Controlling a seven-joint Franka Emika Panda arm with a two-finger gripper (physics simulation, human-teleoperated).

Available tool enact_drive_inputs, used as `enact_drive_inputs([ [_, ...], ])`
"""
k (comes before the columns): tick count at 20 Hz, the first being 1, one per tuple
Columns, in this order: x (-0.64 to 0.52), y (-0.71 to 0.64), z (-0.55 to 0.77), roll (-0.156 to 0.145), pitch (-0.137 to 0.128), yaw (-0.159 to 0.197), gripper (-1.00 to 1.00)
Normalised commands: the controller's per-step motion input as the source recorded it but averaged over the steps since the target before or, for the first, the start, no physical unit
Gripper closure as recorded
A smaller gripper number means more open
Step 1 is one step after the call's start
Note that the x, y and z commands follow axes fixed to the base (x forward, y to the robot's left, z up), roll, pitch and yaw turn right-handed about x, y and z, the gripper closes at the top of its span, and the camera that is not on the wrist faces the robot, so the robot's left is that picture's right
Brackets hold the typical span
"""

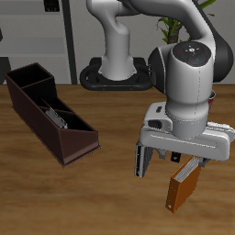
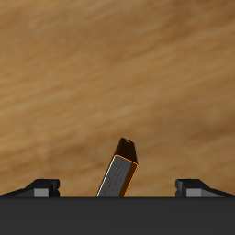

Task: Place the right striped book into the right desk caddy's left compartment and place the orange book into the right desk caddy's left compartment and place the red mug into the right desk caddy's right compartment

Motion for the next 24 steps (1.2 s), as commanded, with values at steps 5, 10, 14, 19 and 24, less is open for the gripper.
enact_drive_inputs([
  [5, -0.09, 0.13, -0.30, 0.019, 0.005, 0.002, -1.00],
  [10, -0.02, 0.06, -0.36, 0.022, 0.049, -0.031, -1.00],
  [14, 0.03, -0.04, -0.29, -0.004, 0.032, 0.007, -1.00],
  [19, 0.03, -0.05, -0.19, 0.017, 0.036, -0.011, 1.00],
  [24, -0.04, 0.04, -0.10, 0.013, 0.031, -0.003, 1.00],
])
